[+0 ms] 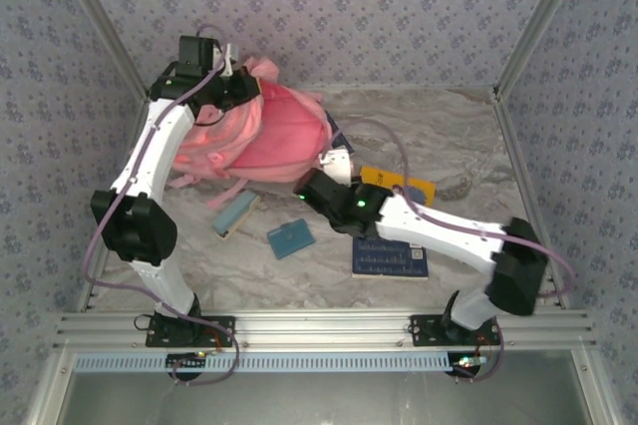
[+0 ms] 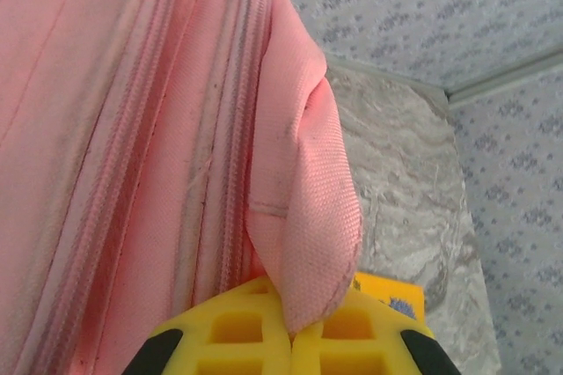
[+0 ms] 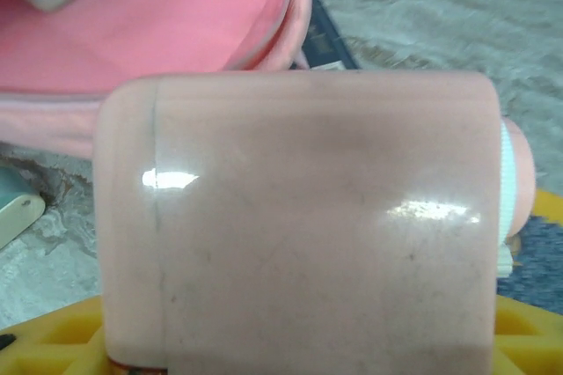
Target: Pack the student bag
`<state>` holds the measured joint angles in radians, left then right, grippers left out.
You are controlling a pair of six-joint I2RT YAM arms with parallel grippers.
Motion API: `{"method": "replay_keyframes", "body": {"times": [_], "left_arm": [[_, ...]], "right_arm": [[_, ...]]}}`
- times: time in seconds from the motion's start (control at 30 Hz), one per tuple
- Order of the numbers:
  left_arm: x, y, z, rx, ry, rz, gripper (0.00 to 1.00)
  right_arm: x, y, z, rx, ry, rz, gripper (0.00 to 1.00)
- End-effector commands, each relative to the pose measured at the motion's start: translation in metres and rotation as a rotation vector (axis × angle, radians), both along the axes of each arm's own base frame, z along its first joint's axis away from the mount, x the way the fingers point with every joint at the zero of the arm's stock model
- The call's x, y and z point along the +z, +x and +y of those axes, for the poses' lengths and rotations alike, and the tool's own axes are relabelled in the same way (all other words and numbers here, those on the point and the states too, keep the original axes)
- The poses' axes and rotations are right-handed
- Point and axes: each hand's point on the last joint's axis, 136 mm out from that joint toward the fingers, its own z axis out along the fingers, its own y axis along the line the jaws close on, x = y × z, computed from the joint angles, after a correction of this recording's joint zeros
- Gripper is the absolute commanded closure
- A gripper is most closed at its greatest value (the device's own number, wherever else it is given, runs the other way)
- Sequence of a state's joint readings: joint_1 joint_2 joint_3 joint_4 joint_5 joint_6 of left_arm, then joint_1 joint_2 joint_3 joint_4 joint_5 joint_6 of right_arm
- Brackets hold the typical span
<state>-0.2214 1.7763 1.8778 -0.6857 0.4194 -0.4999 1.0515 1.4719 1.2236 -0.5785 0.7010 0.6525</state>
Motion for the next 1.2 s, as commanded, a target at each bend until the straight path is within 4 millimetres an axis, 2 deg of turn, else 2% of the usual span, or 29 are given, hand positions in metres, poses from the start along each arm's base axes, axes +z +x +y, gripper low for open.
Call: {"method": "replay_keyframes", "body": {"times": [0.0, 0.17, 0.27, 0.43, 0.6, 0.7, 0.83, 0.93, 1.03, 1.17], "left_arm": [[0.102, -0.032, -0.026, -0.119, -0.032, -0.282, 1.0], [0.118, -0.062, -0.07, -0.276, 0.0, -0.361, 1.0], [0.112, -0.081, -0.093, -0.358, 0.051, -0.361, 1.0], [0.105, -0.092, -0.11, -0.416, 0.076, -0.356, 1.0], [0.097, -0.098, -0.12, -0.456, 0.086, -0.341, 1.0], [0.096, -0.103, -0.127, -0.486, 0.091, -0.354, 1.0], [0.098, -0.112, -0.137, -0.551, 0.08, -0.37, 1.0], [0.102, -0.123, -0.144, -0.599, 0.077, -0.394, 1.0], [0.107, -0.133, -0.148, -0.635, 0.074, -0.411, 1.0], [0.114, -0.144, -0.145, -0.662, 0.07, -0.443, 1.0]], "right_arm": [[0.038, 0.001, -0.034, -0.009, -0.038, -0.159, 0.93], [0.083, -0.011, -0.081, 0.015, -0.008, -0.279, 0.94], [0.106, -0.013, -0.106, 0.004, 0.003, -0.337, 0.94], [0.131, -0.013, -0.136, -0.021, -0.021, -0.397, 0.94], [0.144, -0.014, -0.147, -0.009, -0.051, -0.421, 0.94], [0.149, -0.014, -0.139, 0.057, -0.046, -0.422, 0.93], [0.148, -0.016, -0.107, 0.245, 0.017, -0.393, 0.93], [0.132, -0.017, -0.076, 0.398, 0.063, -0.317, 0.91], [0.108, -0.013, -0.057, 0.474, 0.077, -0.229, 0.91], [0.079, -0.001, -0.042, 0.52, 0.093, -0.165, 0.92]]}}
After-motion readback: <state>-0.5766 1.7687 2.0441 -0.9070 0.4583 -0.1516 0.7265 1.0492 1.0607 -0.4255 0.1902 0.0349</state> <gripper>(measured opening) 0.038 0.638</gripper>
